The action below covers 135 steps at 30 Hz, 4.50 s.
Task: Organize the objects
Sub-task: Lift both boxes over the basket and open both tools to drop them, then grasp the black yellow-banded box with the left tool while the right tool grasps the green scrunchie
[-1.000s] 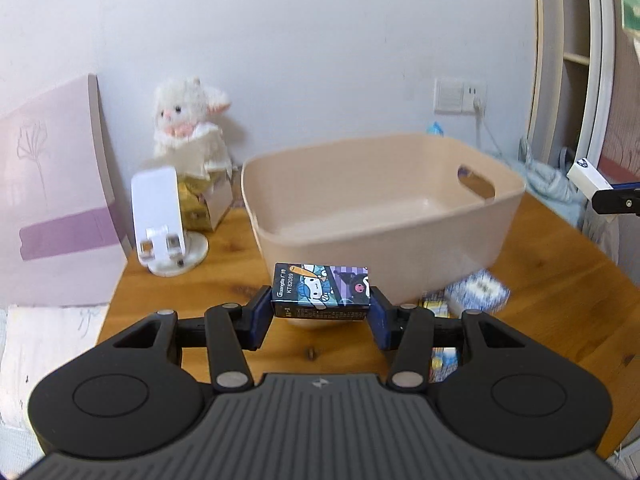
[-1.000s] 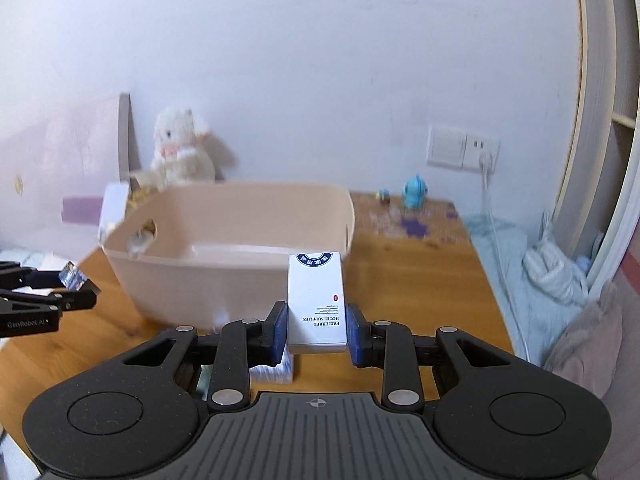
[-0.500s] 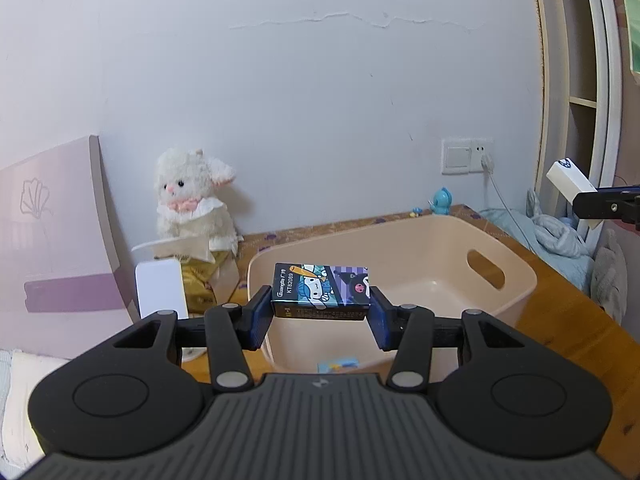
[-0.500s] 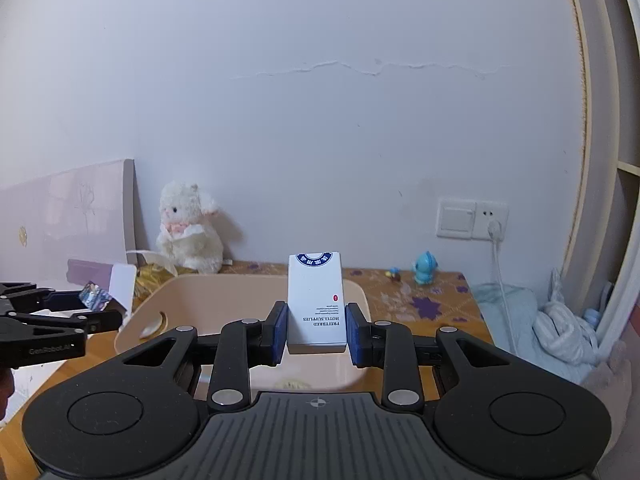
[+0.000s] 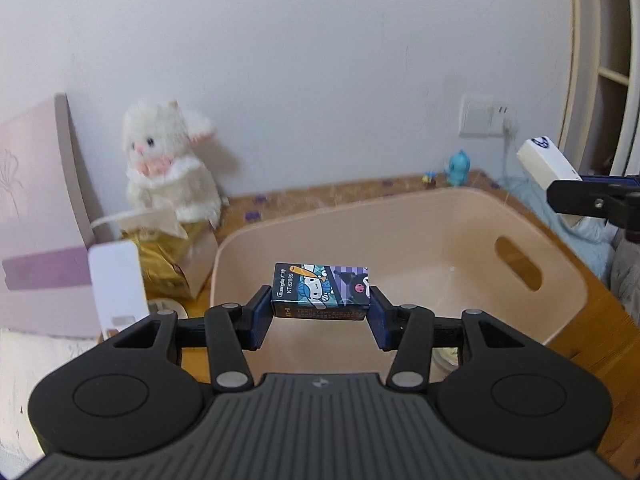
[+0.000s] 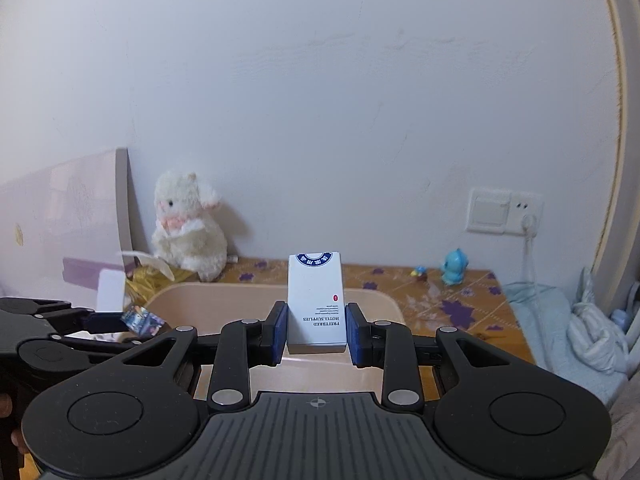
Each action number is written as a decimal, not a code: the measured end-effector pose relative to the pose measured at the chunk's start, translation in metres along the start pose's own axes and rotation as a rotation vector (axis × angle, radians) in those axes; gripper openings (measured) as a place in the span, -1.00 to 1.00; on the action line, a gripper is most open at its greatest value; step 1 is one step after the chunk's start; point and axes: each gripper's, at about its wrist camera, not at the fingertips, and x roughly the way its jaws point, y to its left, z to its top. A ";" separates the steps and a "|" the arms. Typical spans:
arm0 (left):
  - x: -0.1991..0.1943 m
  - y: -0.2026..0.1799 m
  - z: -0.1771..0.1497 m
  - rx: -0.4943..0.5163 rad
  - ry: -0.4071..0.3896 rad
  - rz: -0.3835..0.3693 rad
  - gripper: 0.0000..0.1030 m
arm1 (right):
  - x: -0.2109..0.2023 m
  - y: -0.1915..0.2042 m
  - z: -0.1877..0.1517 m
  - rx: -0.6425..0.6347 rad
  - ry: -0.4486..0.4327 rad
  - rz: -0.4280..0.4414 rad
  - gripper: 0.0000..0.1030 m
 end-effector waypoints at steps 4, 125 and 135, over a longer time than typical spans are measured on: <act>0.028 0.002 0.000 -0.025 0.087 0.001 0.01 | 0.033 0.003 -0.007 -0.019 0.089 0.002 -0.44; 0.023 -0.016 -0.128 -0.045 0.179 -0.091 0.55 | 0.023 0.024 -0.177 -0.030 0.353 -0.044 0.97; 0.022 -0.006 -0.129 -0.040 0.148 -0.067 -0.09 | 0.016 0.027 -0.170 -0.038 0.334 -0.032 -0.04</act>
